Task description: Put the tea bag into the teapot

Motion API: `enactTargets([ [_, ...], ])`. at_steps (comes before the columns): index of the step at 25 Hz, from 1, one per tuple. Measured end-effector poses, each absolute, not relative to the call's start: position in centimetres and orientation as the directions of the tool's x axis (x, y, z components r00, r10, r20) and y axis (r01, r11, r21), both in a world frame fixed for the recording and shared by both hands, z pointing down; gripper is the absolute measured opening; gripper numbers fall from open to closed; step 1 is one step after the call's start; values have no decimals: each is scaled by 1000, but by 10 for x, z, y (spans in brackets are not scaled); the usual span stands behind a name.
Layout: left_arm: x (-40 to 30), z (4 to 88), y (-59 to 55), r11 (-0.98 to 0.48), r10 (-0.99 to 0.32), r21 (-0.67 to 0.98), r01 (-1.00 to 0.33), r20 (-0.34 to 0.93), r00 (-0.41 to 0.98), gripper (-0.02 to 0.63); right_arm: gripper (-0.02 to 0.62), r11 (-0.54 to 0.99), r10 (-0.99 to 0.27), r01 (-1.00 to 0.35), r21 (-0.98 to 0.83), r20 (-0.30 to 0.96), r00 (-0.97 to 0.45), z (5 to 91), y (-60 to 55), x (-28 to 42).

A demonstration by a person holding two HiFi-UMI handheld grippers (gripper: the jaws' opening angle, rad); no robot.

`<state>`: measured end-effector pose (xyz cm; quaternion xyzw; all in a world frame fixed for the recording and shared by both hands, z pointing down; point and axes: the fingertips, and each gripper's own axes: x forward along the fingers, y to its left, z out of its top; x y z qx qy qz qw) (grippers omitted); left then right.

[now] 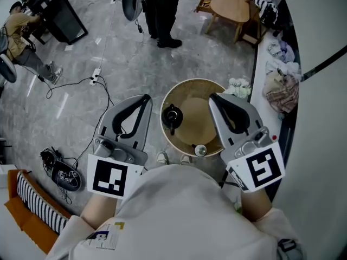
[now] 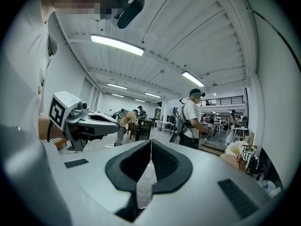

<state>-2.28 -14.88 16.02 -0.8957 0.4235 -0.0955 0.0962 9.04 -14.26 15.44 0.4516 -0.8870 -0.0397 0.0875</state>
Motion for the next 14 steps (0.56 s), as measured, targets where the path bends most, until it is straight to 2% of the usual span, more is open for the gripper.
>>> enactTargets([
  [14, -26, 162, -147, -631, -770, -263, -730, 96, 631, 8, 11, 569, -823, -801, 188, 119, -556, 150, -143, 88],
])
